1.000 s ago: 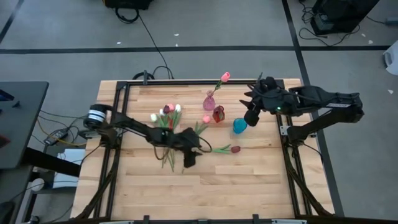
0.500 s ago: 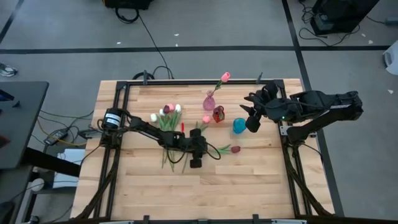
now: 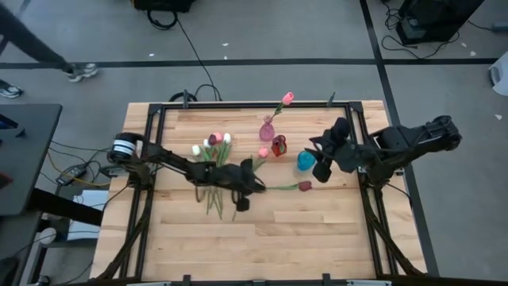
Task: Sort flowers into vase by color
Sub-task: Put the red flower into the red vase
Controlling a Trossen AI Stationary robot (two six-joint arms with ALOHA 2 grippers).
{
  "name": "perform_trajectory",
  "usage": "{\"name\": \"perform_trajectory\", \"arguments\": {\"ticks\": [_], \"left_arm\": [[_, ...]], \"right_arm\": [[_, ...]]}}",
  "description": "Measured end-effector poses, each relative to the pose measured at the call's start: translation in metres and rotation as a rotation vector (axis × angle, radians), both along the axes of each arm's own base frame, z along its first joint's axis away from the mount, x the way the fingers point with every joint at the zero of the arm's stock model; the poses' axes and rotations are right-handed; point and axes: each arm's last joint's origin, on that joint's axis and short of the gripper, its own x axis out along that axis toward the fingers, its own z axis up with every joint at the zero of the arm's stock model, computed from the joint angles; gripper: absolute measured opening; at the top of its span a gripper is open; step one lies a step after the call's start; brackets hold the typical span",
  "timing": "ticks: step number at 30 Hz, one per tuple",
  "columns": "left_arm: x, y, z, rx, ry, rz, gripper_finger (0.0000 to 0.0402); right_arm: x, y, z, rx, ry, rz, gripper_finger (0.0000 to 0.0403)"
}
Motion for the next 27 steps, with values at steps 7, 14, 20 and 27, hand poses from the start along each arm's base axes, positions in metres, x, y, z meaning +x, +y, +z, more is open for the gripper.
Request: {"name": "perform_trajectory", "arguments": {"ticks": [7, 14, 20, 27], "left_arm": [[-0.036, -0.002, 0.021, -0.094, -0.408, -0.147, 0.0005], [-0.038, -0.001, 0.056, -0.157, -0.725, -0.154, 0.0006], [-0.034, -0.002, 0.072, -0.156, -0.816, -0.158, 0.0007], [-0.020, -0.003, 0.088, -0.154, -0.821, -0.153, 0.0007]], "right_arm": [[0.003, 0.021, 0.001, -0.045, -0.090, 0.046, 0.0166], [0.030, 0.042, -0.008, -0.055, -0.223, 0.247, 0.0166], [0.052, 0.052, -0.022, -0.102, -0.211, 0.275, 0.0166], [0.088, 0.067, -0.036, -0.193, -0.253, 0.313, 0.0166]]}}
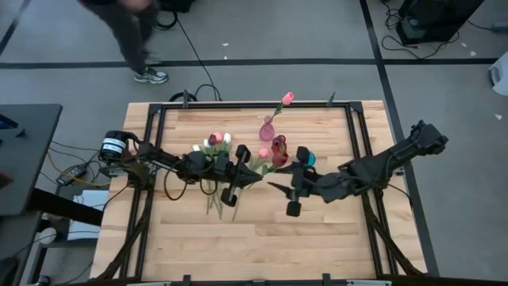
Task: Sort flowers into vase by color
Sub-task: Put the red flower into the red vase
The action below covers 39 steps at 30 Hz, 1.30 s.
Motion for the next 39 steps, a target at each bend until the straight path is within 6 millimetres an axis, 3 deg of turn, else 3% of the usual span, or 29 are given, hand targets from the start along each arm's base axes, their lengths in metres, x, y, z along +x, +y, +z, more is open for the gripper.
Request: {"name": "perform_trajectory", "arguments": {"ticks": [15, 19, 24, 29, 34, 39], "left_arm": [[0.005, 0.000, 0.004, 0.036, 0.003, 0.017, 0.0008], [0.005, 0.000, 0.004, 0.035, 0.002, 0.019, 0.0008], [0.006, 0.000, 0.001, 0.036, 0.042, 0.018, 0.0013], [0.008, 0.001, -0.004, 0.020, 0.093, 0.005, 0.0088], [0.010, 0.006, -0.012, 0.014, 0.174, -0.013, 0.0173], [0.002, 0.008, -0.028, 0.009, 0.233, -0.002, 0.0197]], "right_arm": [[0.015, -0.010, 0.001, 0.024, -0.059, -0.015, 0.0152], [0.017, -0.015, 0.001, 0.041, -0.057, -0.002, 0.0109], [0.019, -0.019, 0.000, 0.060, -0.040, 0.039, 0.0021], [0.014, -0.022, -0.005, 0.090, 0.016, 0.005, 0.0029], [-0.011, -0.033, 0.000, 0.161, 0.090, -0.085, 0.0017], [-0.041, -0.046, 0.002, 0.143, 0.174, -0.223, 0.0018]]}}
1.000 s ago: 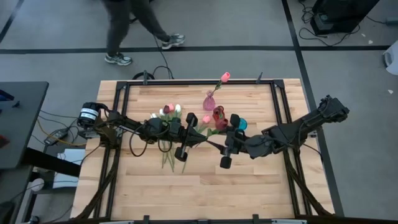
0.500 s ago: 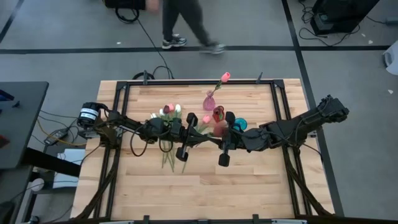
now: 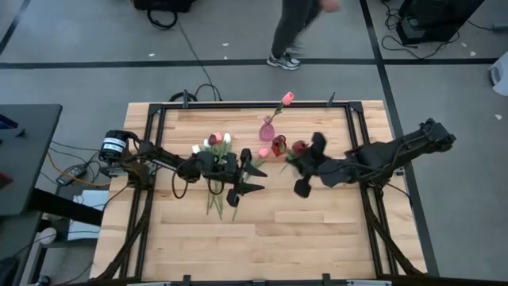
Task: Sort flowers into vase by color
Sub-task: Put the red flower into the red vase
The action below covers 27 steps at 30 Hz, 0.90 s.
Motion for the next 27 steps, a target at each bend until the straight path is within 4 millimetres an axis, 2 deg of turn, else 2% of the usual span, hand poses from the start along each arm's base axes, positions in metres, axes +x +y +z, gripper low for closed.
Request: {"name": "perform_trajectory", "arguments": {"ticks": [3, 10, 16, 22, 27], "left_arm": [[-0.009, 0.001, -0.006, -0.004, -0.037, 0.026, 0.0194], [-0.026, 0.005, -0.025, -0.025, -0.002, 0.119, 0.0190], [-0.038, 0.010, -0.046, -0.052, 0.106, 0.253, 0.0190], [-0.039, 0.012, -0.066, -0.082, 0.307, 0.307, 0.0190], [-0.041, 0.014, -0.078, -0.081, 0.428, 0.361, 0.0190]], "right_arm": [[-0.012, -0.015, 0.001, 0.005, 0.042, -0.069, 0.0021], [-0.019, -0.047, 0.003, -0.028, -0.013, -0.142, 0.0021], [-0.020, -0.069, -0.009, -0.012, -0.090, -0.140, 0.0021], [-0.016, -0.088, -0.026, -0.039, -0.142, -0.148, 0.0021], [-0.012, -0.101, -0.038, -0.046, -0.118, -0.144, 0.0021]]}}
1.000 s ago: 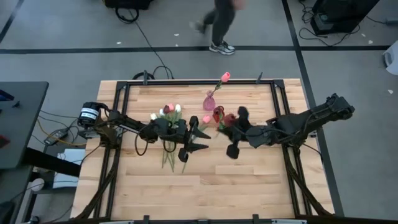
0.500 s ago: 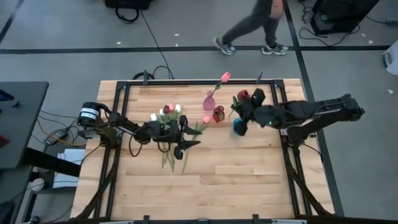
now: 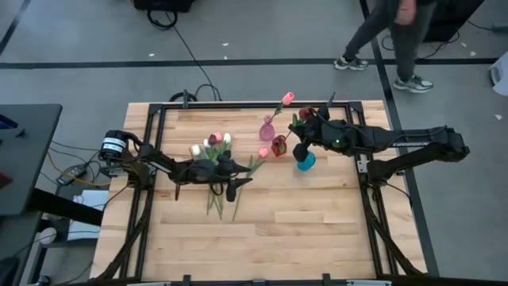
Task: Sort flowers into vase by color
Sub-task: Put the red flower into the red vase
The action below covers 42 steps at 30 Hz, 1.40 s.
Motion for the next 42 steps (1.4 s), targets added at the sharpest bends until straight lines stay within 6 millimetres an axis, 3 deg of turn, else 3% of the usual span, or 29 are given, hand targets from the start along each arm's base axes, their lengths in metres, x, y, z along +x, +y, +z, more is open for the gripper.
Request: {"name": "perform_trajectory", "arguments": {"ticks": [7, 15, 20, 35, 42], "left_arm": [[-0.001, 0.000, -0.005, -0.012, 0.053, 0.005, 0.0190], [-0.002, 0.000, -0.007, -0.026, 0.071, -0.010, 0.0190], [-0.001, 0.000, -0.006, -0.026, 0.065, -0.010, 0.0190], [-0.002, -0.002, -0.010, -0.093, 0.095, -0.045, 0.0190], [-0.008, -0.002, -0.024, -0.170, 0.250, -0.018, 0.0190]], "right_arm": [[0.000, -0.011, -0.009, 0.019, -0.022, 0.011, 0.0023], [-0.008, -0.008, 0.013, 0.009, -0.109, 0.053, 0.0023], [-0.009, -0.007, 0.014, -0.003, -0.096, 0.060, 0.0023], [0.024, -0.016, -0.027, -0.006, 0.131, 0.057, 0.0031], [0.016, -0.016, -0.045, 0.055, 0.364, 0.049, 0.0077]]}}
